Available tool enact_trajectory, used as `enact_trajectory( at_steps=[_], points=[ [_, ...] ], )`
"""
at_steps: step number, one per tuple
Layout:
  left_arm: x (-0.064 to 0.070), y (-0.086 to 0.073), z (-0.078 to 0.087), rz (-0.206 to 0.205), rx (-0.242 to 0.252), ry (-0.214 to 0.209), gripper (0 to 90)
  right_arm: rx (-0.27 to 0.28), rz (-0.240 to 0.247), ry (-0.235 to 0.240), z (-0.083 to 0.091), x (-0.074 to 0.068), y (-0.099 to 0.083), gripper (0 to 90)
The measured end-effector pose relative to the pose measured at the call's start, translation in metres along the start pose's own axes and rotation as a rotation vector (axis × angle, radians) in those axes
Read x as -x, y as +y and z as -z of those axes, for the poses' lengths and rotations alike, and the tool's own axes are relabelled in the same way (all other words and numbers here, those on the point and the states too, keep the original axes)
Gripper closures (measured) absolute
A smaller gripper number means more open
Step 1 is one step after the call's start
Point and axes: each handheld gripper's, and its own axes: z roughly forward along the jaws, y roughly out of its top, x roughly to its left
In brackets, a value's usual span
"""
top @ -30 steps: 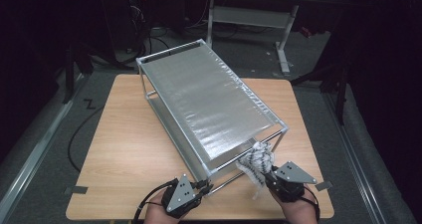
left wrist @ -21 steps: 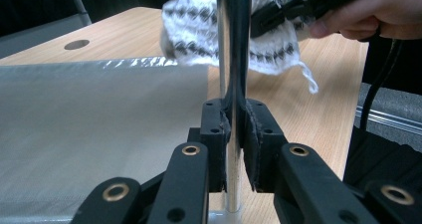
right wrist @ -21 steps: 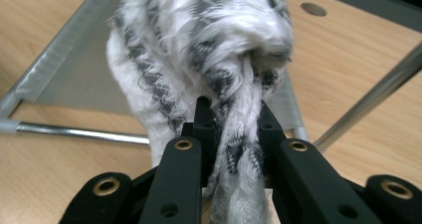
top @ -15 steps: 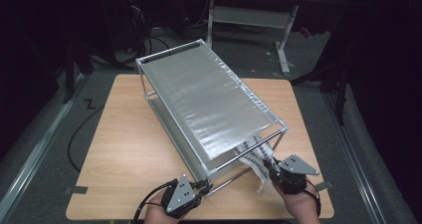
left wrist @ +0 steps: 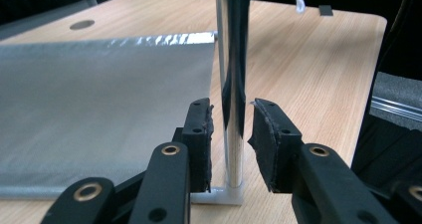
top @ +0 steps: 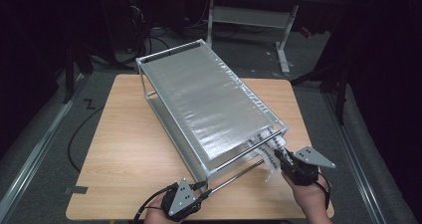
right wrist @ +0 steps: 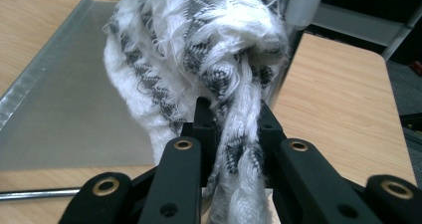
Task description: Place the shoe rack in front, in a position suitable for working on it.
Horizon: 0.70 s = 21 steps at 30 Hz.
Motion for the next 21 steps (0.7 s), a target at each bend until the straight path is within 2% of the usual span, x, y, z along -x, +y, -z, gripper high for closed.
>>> enact_trajectory(
  at_steps=[1,5,6,8,9,10,12,13,17,21],
  points=[
    [0.000,-0.001,-0.001,-0.004,-0.008,0.000,72.9,0.010,-0.007,-0.006,0.000,0.002,0.000,77.9],
    [-0.001,0.000,-0.003,-0.043,-0.054,0.003,78.9,0.016,-0.026,-0.005,0.002,0.005,0.001,77.9],
    [0.002,-0.001,-0.005,0.006,-0.027,-0.004,79.1,0.020,-0.033,-0.006,0.003,0.007,0.001,77.9],
    [0.002,-0.001,-0.005,0.007,-0.025,-0.009,79.4,0.027,-0.038,-0.005,0.005,0.007,0.002,77.9],
    [-0.001,0.000,-0.004,-0.033,-0.044,-0.007,79.4,0.037,-0.040,-0.005,0.007,0.007,0.004,77.9],
    [-0.001,0.000,-0.004,-0.033,-0.044,-0.007,79.4,0.037,-0.040,-0.005,0.007,0.007,0.004,77.9],
    [0.001,-0.001,-0.005,0.004,-0.024,-0.011,79.4,0.048,-0.030,-0.006,0.010,0.006,0.007,77.9],
    [0.002,-0.001,-0.005,0.008,-0.024,-0.011,79.4,0.061,-0.025,-0.004,0.012,0.004,0.009,77.9],
    [0.001,-0.001,-0.005,0.002,-0.027,-0.014,79.3,0.076,-0.016,0.002,0.016,-0.001,0.011,77.9],
    [0.002,0.000,-0.006,0.000,-0.026,-0.014,79.3,0.086,0.005,0.023,0.020,-0.011,0.012,78.0]
  ],
)
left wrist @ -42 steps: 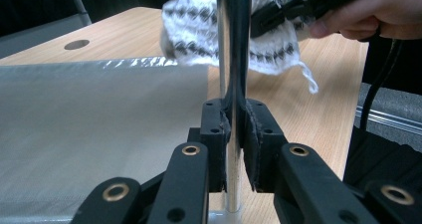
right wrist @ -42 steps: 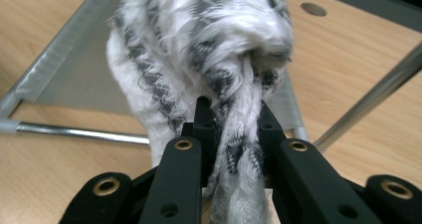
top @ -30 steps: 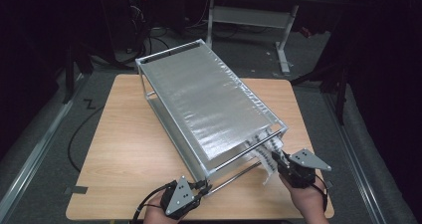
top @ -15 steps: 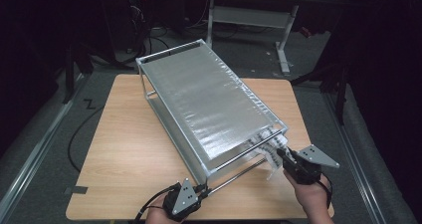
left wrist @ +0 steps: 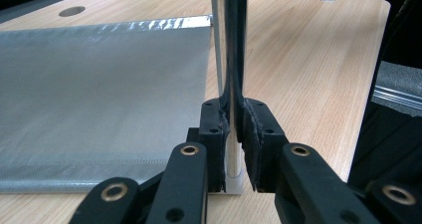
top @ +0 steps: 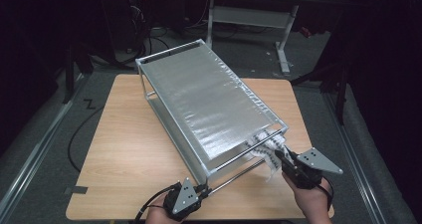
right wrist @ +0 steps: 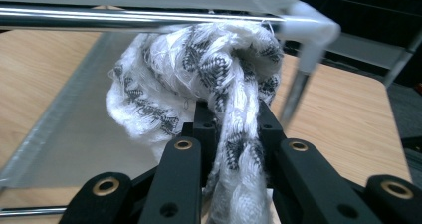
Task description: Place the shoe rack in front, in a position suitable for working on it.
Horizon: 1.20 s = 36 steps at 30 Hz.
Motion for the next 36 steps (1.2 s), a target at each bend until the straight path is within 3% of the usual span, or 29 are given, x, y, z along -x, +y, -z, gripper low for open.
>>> enact_trajectory(
  at_steps=[6,9,10,11,13,16,20,24,30,36],
  points=[
    [-0.001,0.000,-0.001,0.000,0.002,-0.007,79.3,0.009,0.031,0.057,0.004,-0.021,0.003,77.9],
    [-0.001,0.000,-0.001,-0.001,0.003,-0.008,79.3,0.012,0.048,0.114,0.004,-0.039,0.004,78.0],
    [-0.001,0.000,-0.001,0.000,0.002,-0.009,79.3,0.012,0.048,0.114,0.004,-0.039,0.004,78.0],
    [-0.001,0.000,-0.001,0.000,0.002,-0.009,79.3,0.018,0.057,0.146,0.004,-0.049,0.005,78.0],
    [-0.001,0.000,-0.001,0.001,0.002,-0.009,79.3,0.020,0.062,0.158,0.005,-0.053,0.005,78.0],
    [0.000,0.000,-0.001,-0.003,0.002,-0.007,79.2,0.029,0.049,0.218,0.004,-0.067,0.007,78.1],
    [-0.001,0.000,-0.002,-0.004,0.003,-0.007,79.2,0.032,0.089,0.295,0.003,-0.093,0.009,78.1],
    [-0.001,0.000,-0.002,-0.003,0.004,-0.009,79.2,0.034,0.121,0.332,0.004,-0.110,0.010,78.0],
    [0.000,0.000,-0.002,-0.002,0.004,-0.006,79.2,0.037,0.151,0.364,0.003,-0.124,0.011,78.0],
    [-0.001,0.000,-0.001,-0.014,-0.002,-0.002,79.2,0.043,0.162,0.358,0.003,-0.125,0.011,78.0]
  ],
)
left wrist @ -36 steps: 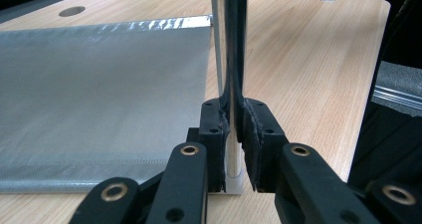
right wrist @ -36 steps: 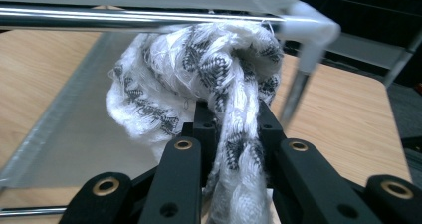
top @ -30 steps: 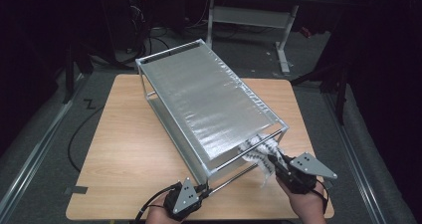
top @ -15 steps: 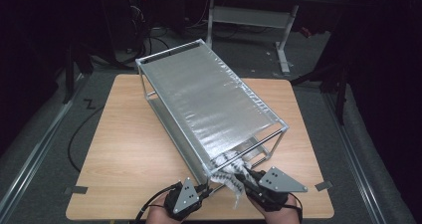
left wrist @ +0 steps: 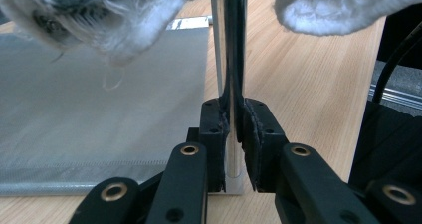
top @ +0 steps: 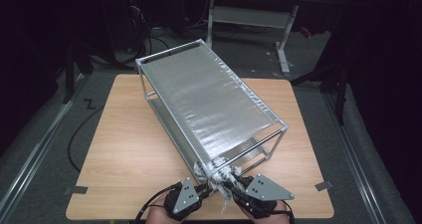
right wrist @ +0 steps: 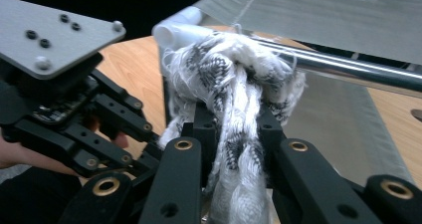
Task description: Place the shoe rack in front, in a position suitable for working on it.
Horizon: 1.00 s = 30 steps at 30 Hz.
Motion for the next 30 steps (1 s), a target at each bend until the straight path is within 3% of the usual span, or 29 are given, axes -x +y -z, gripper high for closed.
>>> enact_trajectory(
  at_steps=[1,3,4,8,9,12,14,18,20,23,26,30],
  points=[
    [-0.002,0.001,0.001,-0.028,-0.015,0.004,79.3,-0.001,-0.002,-0.006,0.000,0.002,-0.001,78.0],
    [-0.003,0.001,0.002,-0.042,-0.026,0.004,79.3,-0.003,-0.011,-0.016,0.001,0.006,-0.002,78.0],
    [0.001,0.000,0.000,0.006,0.001,-0.002,79.3,-0.003,-0.013,-0.020,0.002,0.008,-0.002,78.0],
    [0.001,0.000,0.000,0.008,0.002,-0.003,79.3,-0.005,-0.034,-0.046,0.005,0.019,-0.004,78.0],
    [-0.002,0.001,0.001,-0.024,-0.014,0.001,79.3,-0.006,-0.033,-0.058,0.006,0.023,-0.005,78.0],
    [0.000,0.000,0.000,0.011,0.001,-0.007,79.3,-0.010,-0.057,-0.106,0.011,0.039,-0.008,78.0],
    [0.000,0.000,0.001,0.009,0.002,-0.006,79.3,-0.010,-0.063,-0.124,0.013,0.044,-0.010,78.0],
    [0.000,0.000,0.002,0.011,-0.002,-0.006,79.2,-0.007,-0.110,-0.197,0.019,0.069,-0.016,78.0],
    [0.000,0.000,0.002,0.011,-0.003,-0.006,79.2,-0.007,-0.115,-0.208,0.020,0.073,-0.016,78.0],
    [0.000,-0.001,0.003,0.010,-0.003,-0.007,79.2,-0.008,-0.154,-0.254,0.026,0.091,-0.020,78.0],
    [0.000,-0.001,0.003,0.011,-0.002,-0.005,79.2,-0.010,-0.156,-0.283,0.028,0.098,-0.021,78.0],
    [0.000,-0.002,0.005,0.008,-0.005,-0.002,79.1,-0.002,-0.198,-0.330,0.033,0.115,-0.025,78.0]
  ],
)
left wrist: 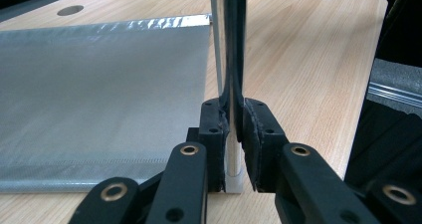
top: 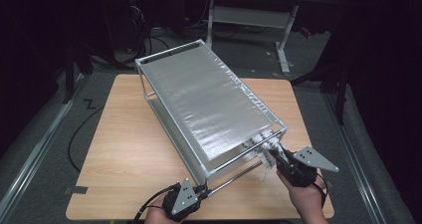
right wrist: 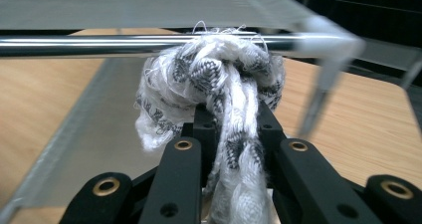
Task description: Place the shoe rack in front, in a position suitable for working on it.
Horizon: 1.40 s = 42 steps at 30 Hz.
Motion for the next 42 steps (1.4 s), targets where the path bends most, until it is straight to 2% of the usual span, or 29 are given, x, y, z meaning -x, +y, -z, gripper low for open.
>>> enact_trajectory(
  at_steps=[3,6,7,8,19,29,35,38,39,42],
  points=[
    [0.000,0.000,0.001,0.000,-0.001,0.000,79.1,0.005,-0.021,-0.041,0.000,0.012,-0.001,77.9],
    [0.000,0.000,0.001,-0.001,-0.001,0.002,79.1,-0.003,-0.056,-0.061,0.000,0.025,-0.003,77.5],
    [0.000,0.000,0.001,-0.013,-0.008,0.004,79.1,-0.005,-0.061,-0.062,0.000,0.028,-0.004,77.5],
    [0.001,0.000,0.001,-0.002,-0.004,0.003,79.1,-0.008,-0.065,-0.062,-0.001,0.029,-0.005,77.5],
    [-0.001,0.000,0.001,-0.001,-0.005,-0.003,79.0,-0.004,-0.045,-0.038,0.000,0.016,-0.002,76.7],
    [-0.001,0.000,0.000,-0.003,-0.005,-0.012,79.1,0.010,0.002,0.020,0.005,-0.010,-0.002,76.6],
    [-0.001,0.000,0.000,-0.001,-0.004,-0.012,79.1,0.017,0.041,0.097,0.005,-0.034,-0.001,75.8],
    [-0.002,0.000,0.000,-0.001,-0.004,-0.013,79.1,0.021,0.073,0.150,0.005,-0.053,0.000,75.7],
    [-0.001,0.000,0.000,-0.001,-0.004,-0.012,79.1,0.021,0.073,0.150,0.005,-0.053,0.000,75.7],
    [-0.001,0.000,0.000,-0.002,-0.004,-0.012,79.1,0.021,0.099,0.184,0.005,-0.067,0.000,75.6]
  ],
)
